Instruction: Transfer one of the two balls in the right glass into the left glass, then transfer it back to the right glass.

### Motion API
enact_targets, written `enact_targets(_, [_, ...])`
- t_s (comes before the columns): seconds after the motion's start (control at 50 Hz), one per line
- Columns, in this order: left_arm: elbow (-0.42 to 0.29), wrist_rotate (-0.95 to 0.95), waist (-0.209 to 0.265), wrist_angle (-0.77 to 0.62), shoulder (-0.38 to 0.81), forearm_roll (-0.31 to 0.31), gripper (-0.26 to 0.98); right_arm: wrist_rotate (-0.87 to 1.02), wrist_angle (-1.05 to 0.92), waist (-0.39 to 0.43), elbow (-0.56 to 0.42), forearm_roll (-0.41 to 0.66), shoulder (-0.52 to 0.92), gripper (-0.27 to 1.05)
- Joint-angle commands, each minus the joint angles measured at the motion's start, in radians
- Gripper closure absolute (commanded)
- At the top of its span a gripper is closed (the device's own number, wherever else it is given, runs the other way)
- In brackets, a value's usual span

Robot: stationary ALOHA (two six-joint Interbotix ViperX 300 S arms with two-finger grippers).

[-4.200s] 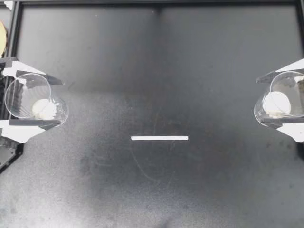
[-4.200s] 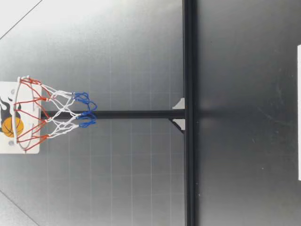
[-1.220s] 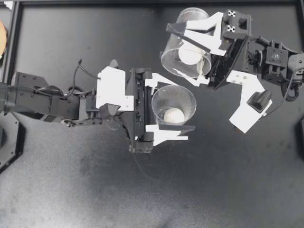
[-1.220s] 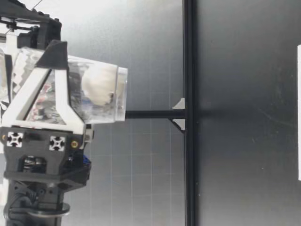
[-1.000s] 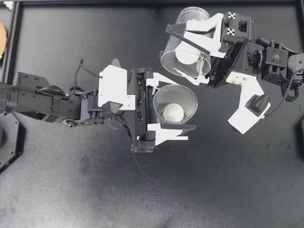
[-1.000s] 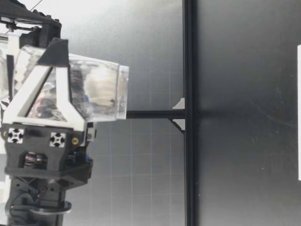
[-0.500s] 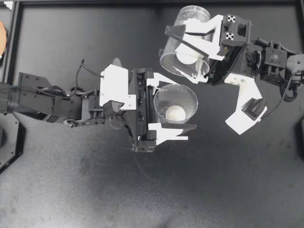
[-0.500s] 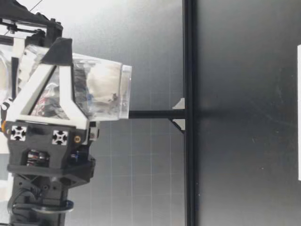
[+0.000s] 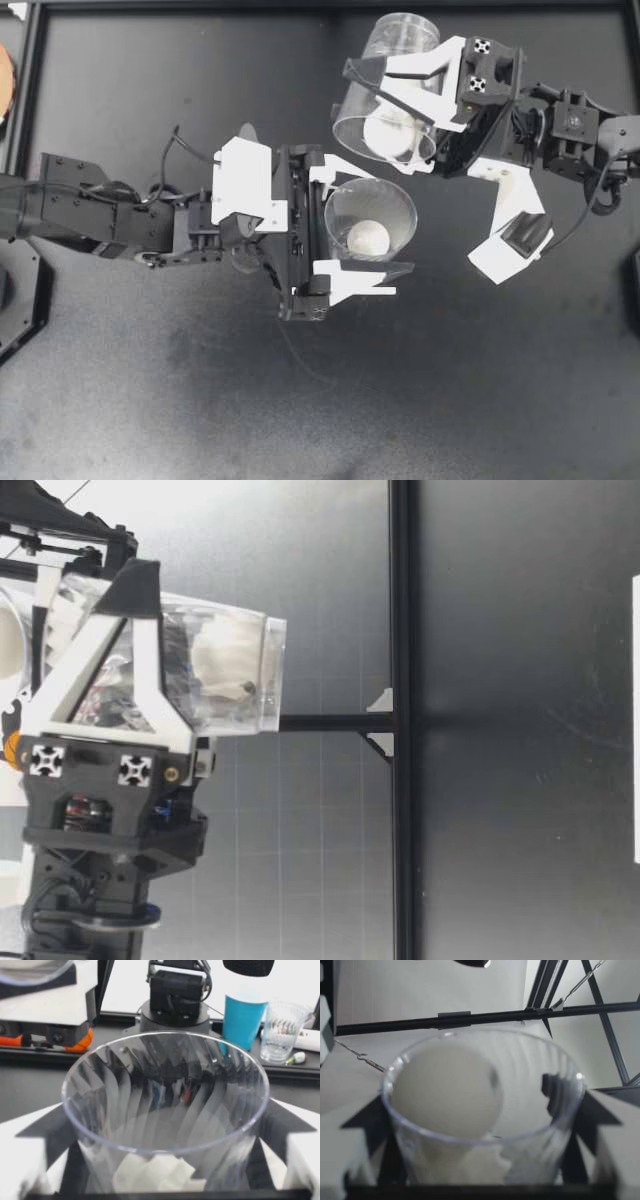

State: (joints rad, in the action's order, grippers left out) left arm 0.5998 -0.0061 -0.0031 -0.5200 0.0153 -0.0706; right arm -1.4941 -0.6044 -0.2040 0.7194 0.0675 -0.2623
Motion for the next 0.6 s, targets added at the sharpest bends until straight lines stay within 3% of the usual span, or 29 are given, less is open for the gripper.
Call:
enact_targets(0.0, [-0.023,0.000,0.002,-0.005,-0.011,-0.002,-0.01,0.011,-0.012,0.005,-0.025,-0.020,-0.012,0.05])
enact_targets(0.26, [-0.023,0.002,0.002,-0.005,-0.014,-0.002,-0.01,0.239,0.002,0.029,-0.009,-0.202,-0.048,0.05])
enact_targets(0.42, [-0.012,0.014,0.002,-0.003,-0.020,-0.002,-0.01,0.433,0.025,0.029,0.038,-0.213,-0.126,0.06])
enact_targets(0.58, [0.023,0.023,-0.005,-0.003,-0.046,0.006,-0.01,0.495,0.026,0.029,0.127,-0.216,-0.241,0.06])
